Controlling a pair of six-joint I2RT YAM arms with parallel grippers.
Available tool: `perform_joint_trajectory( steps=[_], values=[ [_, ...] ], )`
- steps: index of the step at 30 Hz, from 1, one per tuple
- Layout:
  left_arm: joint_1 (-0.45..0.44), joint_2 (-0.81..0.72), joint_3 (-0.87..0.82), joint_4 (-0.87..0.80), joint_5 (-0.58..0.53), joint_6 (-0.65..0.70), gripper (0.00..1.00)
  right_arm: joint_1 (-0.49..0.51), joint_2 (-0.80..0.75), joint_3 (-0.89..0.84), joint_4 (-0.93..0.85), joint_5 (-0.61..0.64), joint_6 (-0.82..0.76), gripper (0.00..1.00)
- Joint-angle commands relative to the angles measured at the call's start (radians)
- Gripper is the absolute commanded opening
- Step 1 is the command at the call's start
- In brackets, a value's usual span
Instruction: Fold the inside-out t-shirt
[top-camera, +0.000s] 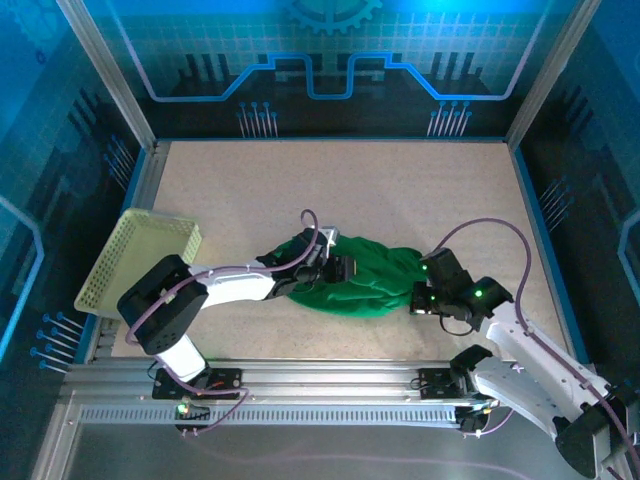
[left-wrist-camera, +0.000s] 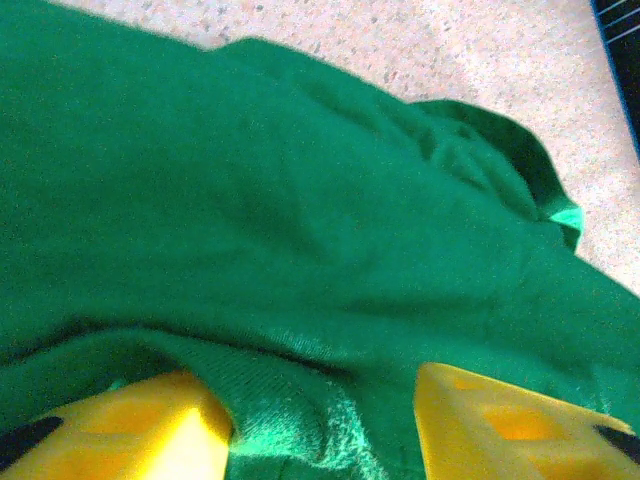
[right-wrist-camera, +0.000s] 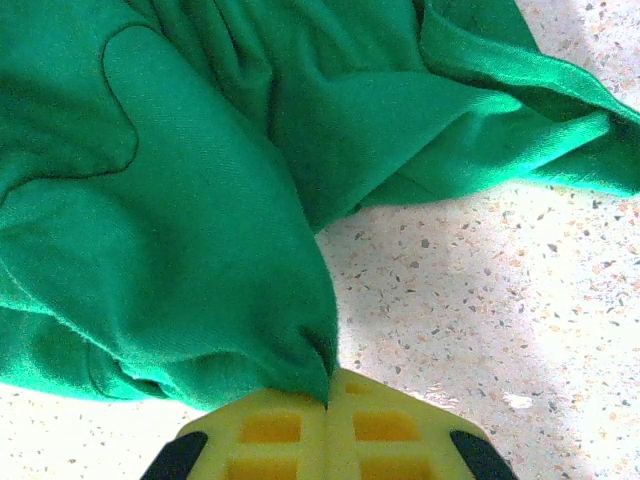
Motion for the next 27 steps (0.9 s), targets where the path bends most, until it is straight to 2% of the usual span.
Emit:
perform_joint_trajectory(
  steps=[1,5,11,15,20,24,27],
  values=[
    [0.017,0.026,0.025,0.074,0.047,-0.021,0.42,-0.018,-0.017,-0.003,-0.016,0.006,0.012,0.00],
    [0.025,0.025,0.024,0.086,0.060,-0.021,0.21,-0.020,-0.017,0.009,-0.016,0.003,0.000,0.02],
    [0.044,-0.057,-0.026,0.075,0.000,-0.006,0.00,-0.026,0.043,0.081,0.011,-0.034,-0.084,0.06],
    [0.072,-0.143,-0.084,0.057,-0.060,0.003,0.00,-0.038,0.154,0.169,0.033,-0.048,-0.148,0.08],
    [0.119,-0.279,-0.180,0.008,-0.138,0.017,0.00,-0.051,0.382,0.338,0.084,-0.074,-0.254,0.12],
    [0.157,-0.351,-0.231,-0.045,-0.157,0.023,0.00,-0.057,0.551,0.426,0.132,-0.069,-0.303,0.20],
    [0.179,-0.392,-0.261,-0.071,-0.161,0.026,0.00,-0.059,0.600,0.464,0.140,-0.067,-0.327,0.33]
  ],
)
